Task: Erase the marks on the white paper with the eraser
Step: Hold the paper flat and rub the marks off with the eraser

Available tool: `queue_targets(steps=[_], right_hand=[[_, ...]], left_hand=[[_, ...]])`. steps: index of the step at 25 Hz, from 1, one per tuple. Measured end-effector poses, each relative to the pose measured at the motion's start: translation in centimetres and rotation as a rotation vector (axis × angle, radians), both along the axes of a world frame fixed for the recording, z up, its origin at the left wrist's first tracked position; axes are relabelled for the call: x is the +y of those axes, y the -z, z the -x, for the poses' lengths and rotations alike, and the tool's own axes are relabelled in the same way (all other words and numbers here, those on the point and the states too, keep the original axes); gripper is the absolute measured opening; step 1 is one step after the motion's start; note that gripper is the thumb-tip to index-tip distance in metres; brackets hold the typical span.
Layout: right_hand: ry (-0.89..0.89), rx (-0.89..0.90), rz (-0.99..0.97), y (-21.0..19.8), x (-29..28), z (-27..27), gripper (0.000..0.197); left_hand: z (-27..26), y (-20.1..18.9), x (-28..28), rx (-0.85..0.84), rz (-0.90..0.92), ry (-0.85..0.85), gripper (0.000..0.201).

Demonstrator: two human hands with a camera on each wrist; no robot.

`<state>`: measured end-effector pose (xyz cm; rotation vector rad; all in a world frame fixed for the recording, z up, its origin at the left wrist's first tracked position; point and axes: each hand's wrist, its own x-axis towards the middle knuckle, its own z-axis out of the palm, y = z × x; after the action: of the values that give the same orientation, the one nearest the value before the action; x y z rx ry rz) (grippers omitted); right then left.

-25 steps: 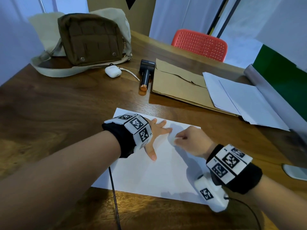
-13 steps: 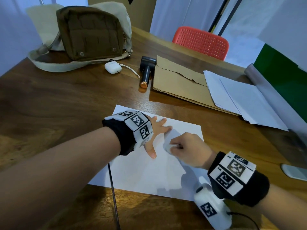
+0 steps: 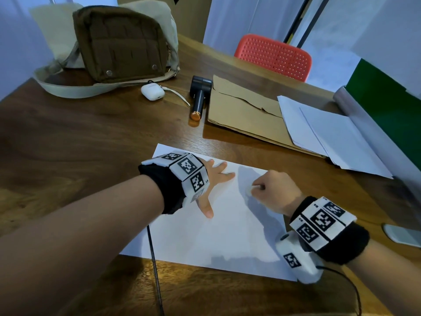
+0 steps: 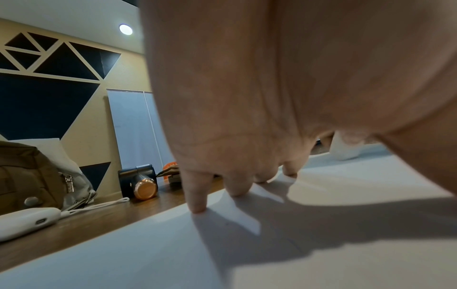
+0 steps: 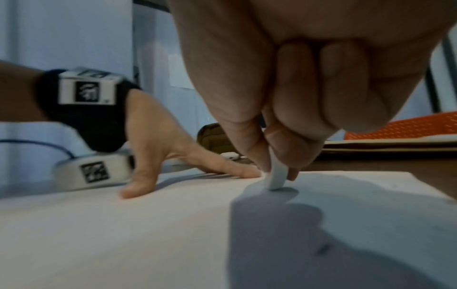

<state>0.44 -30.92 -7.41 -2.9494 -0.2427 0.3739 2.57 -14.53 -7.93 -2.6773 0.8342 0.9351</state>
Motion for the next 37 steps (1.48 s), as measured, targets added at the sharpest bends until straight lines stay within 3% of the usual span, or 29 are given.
queue_targets(steps=[3, 6, 10, 13, 16, 20, 25, 30, 34, 37], right_hand=[[-0.114, -0.058, -0.004, 0.0, 1.3, 1.6, 0.042], [-0.262, 0.018, -0.05, 0.8, 2.2, 3.1, 0.035], [-0.054, 0.006, -0.042, 0.2, 0.2, 0.8, 0.035], [-0.168, -0.022, -0.044, 0.1, 1.9, 2.0, 0.041], [-0.241, 0.067, -0.085, 0.5, 2.3, 3.3, 0.031], [-0.02, -0.017, -0.078, 0.3, -0.1, 0.8, 0.026], [-0.23, 0.051, -0.089, 0.9, 1.6, 3.4, 0.023], [-0.06, -0.033, -0.055, 0.3, -0.4, 0.9, 0.029], [-0.243, 0.076, -0.091, 0.5, 1.7, 3.4, 0.029], [-0.157, 0.056, -0.095, 0.4, 0.4, 1.9, 0.032]], left_hand=[[-0.2, 0.1, -0.1, 0.0, 0.01, 0.0, 0.115], [-0.7, 0.7, 0.1, -0.003, 0.003, 0.017, 0.119], [-0.6, 0.8, 0.1, 0.009, 0.008, 0.004, 0.117], [-0.7, 0.9, 0.1, -0.002, 0.014, 0.016, 0.118], [-0.9, 1.1, 0.1, -0.006, 0.009, 0.028, 0.12], [-0.5, 0.8, 0.1, 0.014, 0.018, -0.007, 0.117], [-0.5, 0.6, 0.1, 0.002, 0.006, 0.007, 0.118], [-0.1, 0.3, 0.2, 0.002, 0.012, -0.007, 0.114], [-0.4, 0.4, 0.1, -0.003, 0.01, 0.001, 0.116], [-0.4, 0.5, 0.2, 0.002, 0.002, 0.003, 0.116]])
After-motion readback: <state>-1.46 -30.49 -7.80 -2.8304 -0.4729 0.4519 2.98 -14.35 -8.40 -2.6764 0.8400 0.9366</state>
